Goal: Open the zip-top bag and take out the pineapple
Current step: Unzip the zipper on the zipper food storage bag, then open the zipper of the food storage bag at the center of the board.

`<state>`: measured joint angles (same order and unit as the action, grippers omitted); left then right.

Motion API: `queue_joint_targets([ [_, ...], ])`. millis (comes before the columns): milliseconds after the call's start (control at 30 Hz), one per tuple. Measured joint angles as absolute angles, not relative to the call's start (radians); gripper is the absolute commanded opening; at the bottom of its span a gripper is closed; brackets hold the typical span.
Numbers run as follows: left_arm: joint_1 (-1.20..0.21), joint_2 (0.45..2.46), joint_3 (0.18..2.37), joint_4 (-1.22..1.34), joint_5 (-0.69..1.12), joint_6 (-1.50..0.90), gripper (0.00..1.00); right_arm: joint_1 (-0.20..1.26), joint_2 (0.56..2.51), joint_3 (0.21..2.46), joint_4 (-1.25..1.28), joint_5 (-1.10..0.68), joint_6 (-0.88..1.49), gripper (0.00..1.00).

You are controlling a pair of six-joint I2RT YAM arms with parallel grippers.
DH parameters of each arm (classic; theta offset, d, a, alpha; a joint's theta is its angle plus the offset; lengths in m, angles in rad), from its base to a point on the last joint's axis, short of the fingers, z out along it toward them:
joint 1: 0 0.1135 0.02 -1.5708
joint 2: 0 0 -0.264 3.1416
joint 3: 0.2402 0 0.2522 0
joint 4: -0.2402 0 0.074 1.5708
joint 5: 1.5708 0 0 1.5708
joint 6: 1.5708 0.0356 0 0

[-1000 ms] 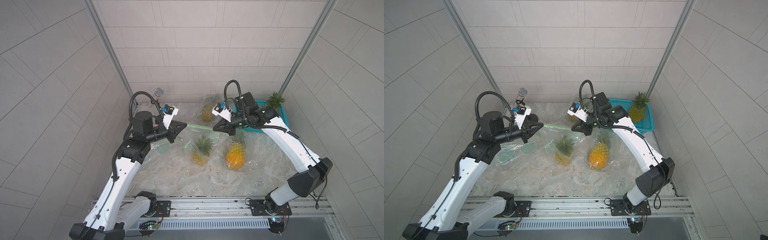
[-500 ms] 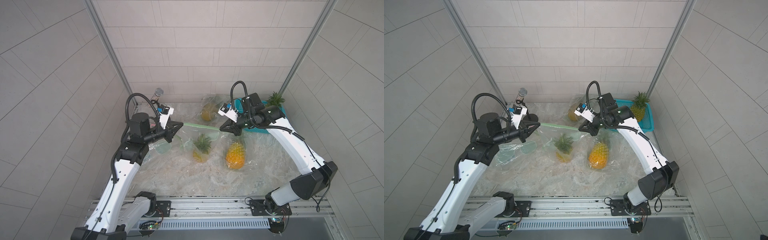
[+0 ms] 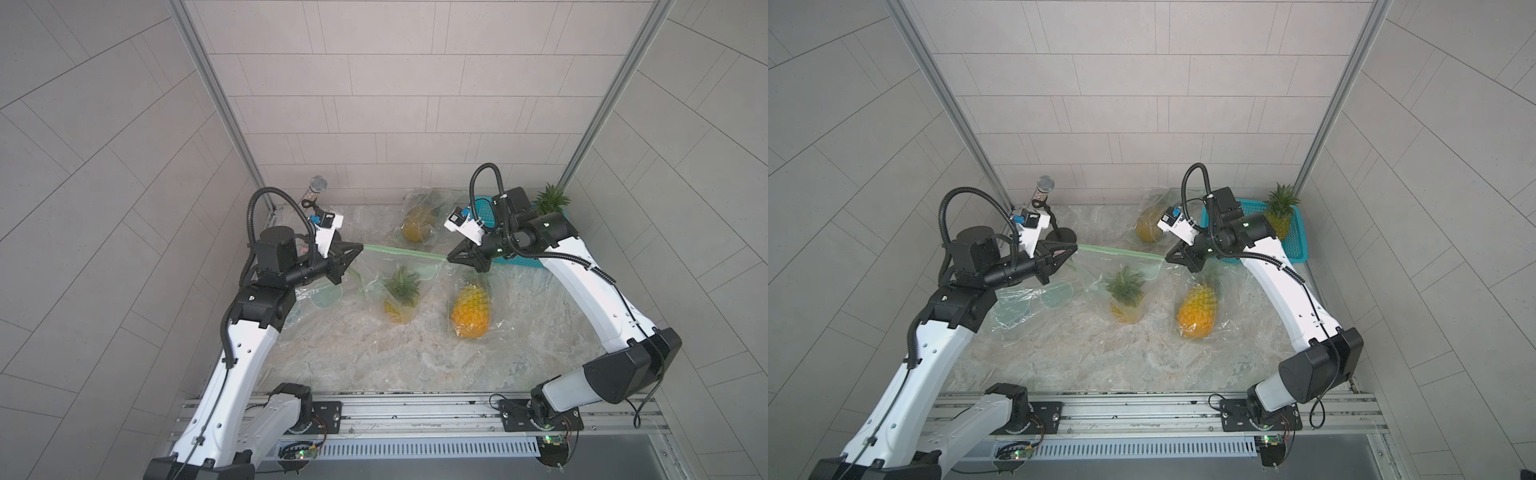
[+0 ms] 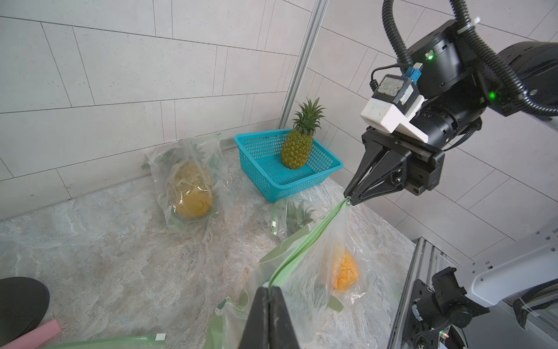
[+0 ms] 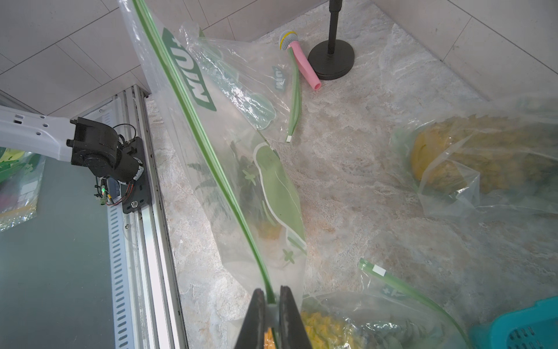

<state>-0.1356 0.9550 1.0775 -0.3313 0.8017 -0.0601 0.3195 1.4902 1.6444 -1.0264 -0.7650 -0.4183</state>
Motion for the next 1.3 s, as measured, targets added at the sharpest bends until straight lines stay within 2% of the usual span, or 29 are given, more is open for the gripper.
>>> queue_joint_targets([
  [600,-0.120,0.955,1.067,-0.305,0.816,-0.090,0.00,0.307,1.483,1.629,-1.030,-0.748,-0.418,0.08],
  [1100,-0.142,0.987,0.982,-0.121,1.108,-0.142,0.00,0.350,1.382,1.543,-0.945,-0.850,-0.382,0.08],
  [1233,-0.159,0.987,0.965,-0.103,1.126,-0.142,0.00,0.364,1.382,1.542,-0.929,-0.847,-0.364,0.16],
  [1300,-0.160,0.987,0.957,-0.099,1.131,-0.142,0.00,0.373,1.382,1.542,-0.908,-0.841,-0.345,0.25],
])
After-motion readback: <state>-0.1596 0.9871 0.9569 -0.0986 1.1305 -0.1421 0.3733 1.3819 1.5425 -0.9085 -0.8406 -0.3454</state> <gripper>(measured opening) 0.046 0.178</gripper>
